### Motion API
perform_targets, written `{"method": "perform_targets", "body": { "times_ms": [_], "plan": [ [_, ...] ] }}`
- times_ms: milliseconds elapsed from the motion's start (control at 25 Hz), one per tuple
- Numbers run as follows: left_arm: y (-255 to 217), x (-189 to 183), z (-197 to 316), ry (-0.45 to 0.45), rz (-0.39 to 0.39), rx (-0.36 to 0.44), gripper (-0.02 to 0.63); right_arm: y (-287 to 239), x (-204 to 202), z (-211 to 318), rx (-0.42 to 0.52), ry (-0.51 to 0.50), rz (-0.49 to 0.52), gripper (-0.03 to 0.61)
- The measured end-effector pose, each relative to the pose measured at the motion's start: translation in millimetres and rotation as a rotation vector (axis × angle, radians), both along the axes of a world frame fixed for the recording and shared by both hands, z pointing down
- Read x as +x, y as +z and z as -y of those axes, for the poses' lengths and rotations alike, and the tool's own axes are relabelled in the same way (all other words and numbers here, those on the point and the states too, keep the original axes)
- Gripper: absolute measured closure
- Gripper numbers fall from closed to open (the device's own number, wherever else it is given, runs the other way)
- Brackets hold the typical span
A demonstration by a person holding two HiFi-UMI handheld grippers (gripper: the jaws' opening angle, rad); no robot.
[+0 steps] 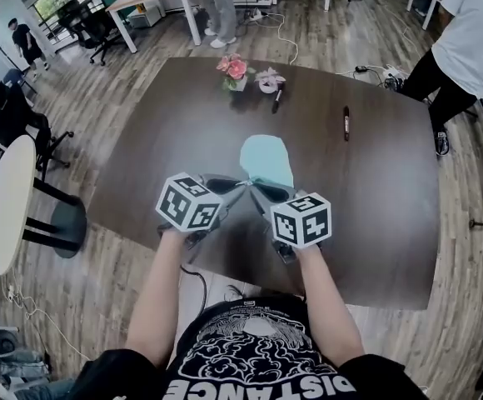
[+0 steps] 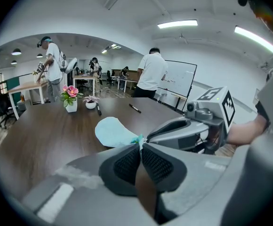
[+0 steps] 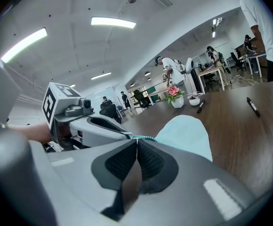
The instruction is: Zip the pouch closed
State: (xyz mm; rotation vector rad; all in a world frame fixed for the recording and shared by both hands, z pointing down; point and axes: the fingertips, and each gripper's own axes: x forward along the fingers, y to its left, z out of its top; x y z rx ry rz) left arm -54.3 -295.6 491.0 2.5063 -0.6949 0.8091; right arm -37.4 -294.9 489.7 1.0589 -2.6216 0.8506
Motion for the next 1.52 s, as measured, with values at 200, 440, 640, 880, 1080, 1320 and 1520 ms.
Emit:
{"method": "perform_targets", "body": {
  "times_ms": [200, 440, 640, 880, 1080, 1320, 1520],
  "plan": [
    [1, -6, -1, -0.003, -0.033, -0.016, 0.592, 0, -5, -1, -0.013, -0.007, 0.014, 0.572],
    [0, -12, -2, 0.015, -0.052, -0.026, 0.592, -1, -8, -2, -0.027, -0.016, 0.029, 0.572],
    [1, -23, 2, -0.015, -0.056, -0.033, 0.592, 3, -1, 3, -0.051, 0.012, 0.039, 0.574],
    [4, -32, 9, -0.079, -0.056, -0.030, 0.592, 5, -5, 4, -0.042, 0.020, 0.013, 0.574],
    [4, -36, 11, -0.121, -0.061, -0.037, 0.592, 4, -5, 4, -0.037, 0.030, -0.005, 0.574],
    [5, -38, 13, -0.139, -0.056, -0.031, 0.592, 6, -6, 4, -0.027, 0.031, -0.018, 0.572],
    [5, -40, 12, -0.150, -0.055, -0.026, 0.592, 5, -7, 3, -0.021, 0.028, -0.026, 0.572]
  ]
}}
